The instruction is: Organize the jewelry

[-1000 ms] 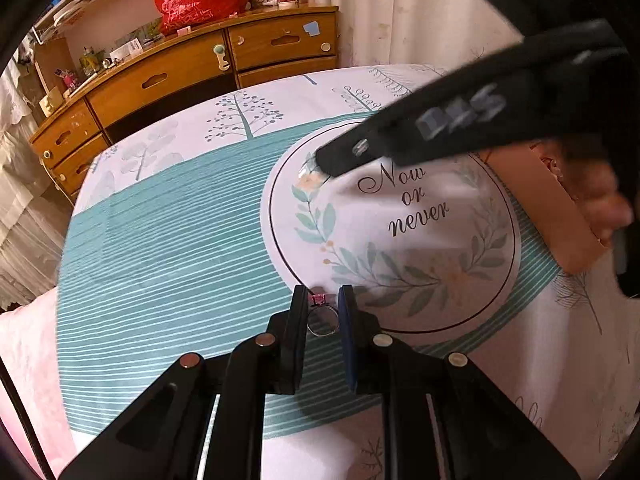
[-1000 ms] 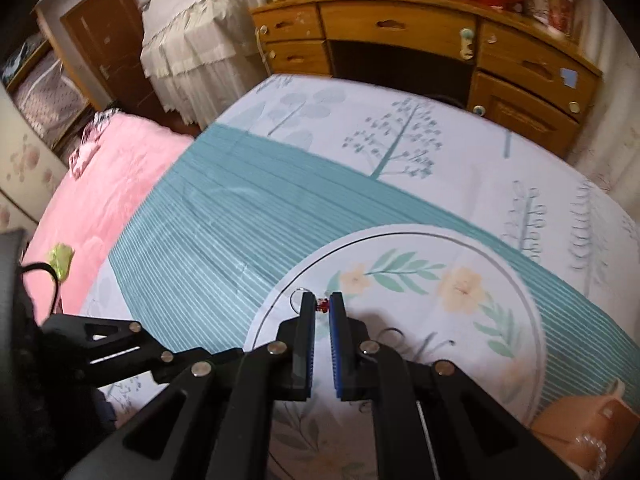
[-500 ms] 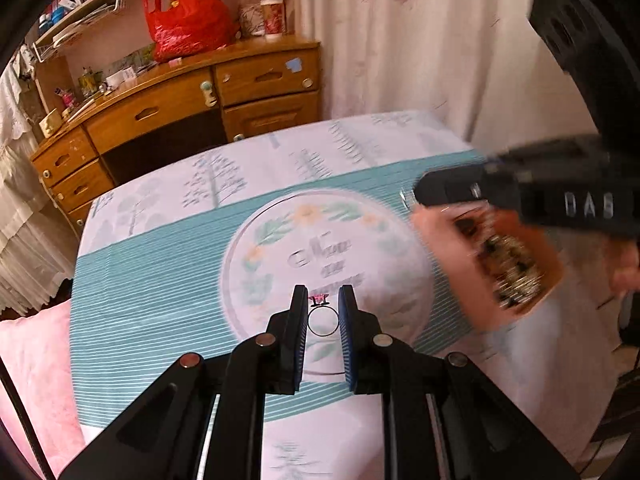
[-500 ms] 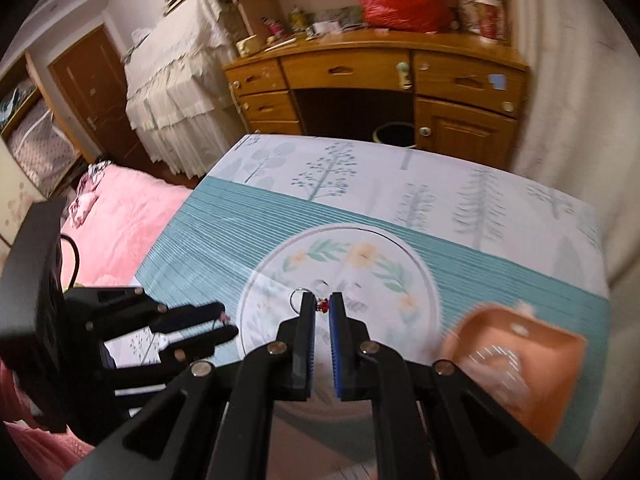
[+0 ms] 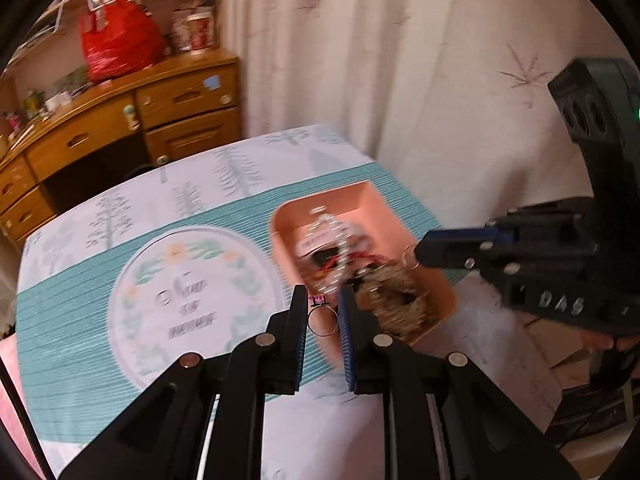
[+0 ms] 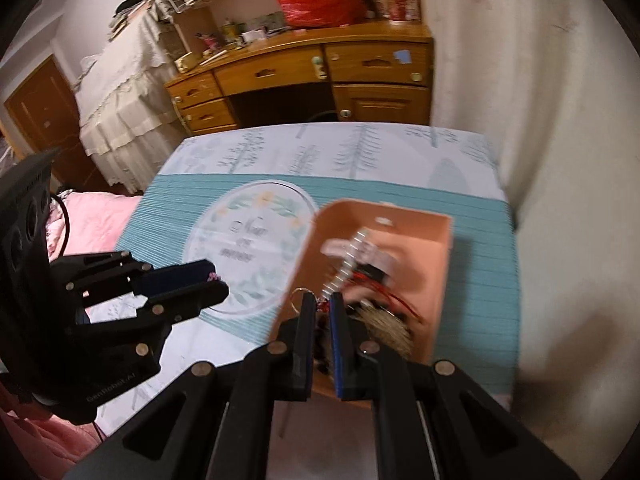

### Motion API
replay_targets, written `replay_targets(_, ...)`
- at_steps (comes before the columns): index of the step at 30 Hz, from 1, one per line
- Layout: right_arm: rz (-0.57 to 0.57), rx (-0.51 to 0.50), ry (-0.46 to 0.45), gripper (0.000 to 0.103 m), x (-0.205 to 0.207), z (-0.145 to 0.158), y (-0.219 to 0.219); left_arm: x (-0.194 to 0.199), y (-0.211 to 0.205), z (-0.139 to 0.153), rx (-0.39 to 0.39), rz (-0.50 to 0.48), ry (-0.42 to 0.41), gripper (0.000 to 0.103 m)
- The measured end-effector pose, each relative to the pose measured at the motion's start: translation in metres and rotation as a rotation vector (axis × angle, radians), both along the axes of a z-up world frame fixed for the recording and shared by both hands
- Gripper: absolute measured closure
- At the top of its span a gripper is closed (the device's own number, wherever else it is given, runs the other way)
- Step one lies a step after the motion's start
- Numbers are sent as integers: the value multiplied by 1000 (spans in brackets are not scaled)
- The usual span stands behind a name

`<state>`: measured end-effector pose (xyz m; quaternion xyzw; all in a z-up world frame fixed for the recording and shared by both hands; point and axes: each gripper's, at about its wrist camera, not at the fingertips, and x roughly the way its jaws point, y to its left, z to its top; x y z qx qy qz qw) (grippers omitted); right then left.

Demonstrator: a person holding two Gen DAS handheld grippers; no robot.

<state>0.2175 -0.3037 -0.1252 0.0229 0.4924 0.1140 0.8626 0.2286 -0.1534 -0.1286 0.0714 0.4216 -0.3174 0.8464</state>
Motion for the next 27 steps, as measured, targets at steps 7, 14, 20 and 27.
replay_targets(7, -114, -96, 14, 80, -9, -6, -14, 2, -17, 13, -42, 15, 27, 58)
replay_targets(14, -172, -97, -71, 33, -48, 23, -10, -15, 17, 38, -19, 131, 44, 18)
replay_targets(20, -298, -107, -38, 19, -102, 29, 3, -66, 74, 46, 12, 255, 60, 18)
replay_targets(27, -324, 3, 106, 5, -188, 9, 25, -139, 126, 35, 198, 388, 199, 17)
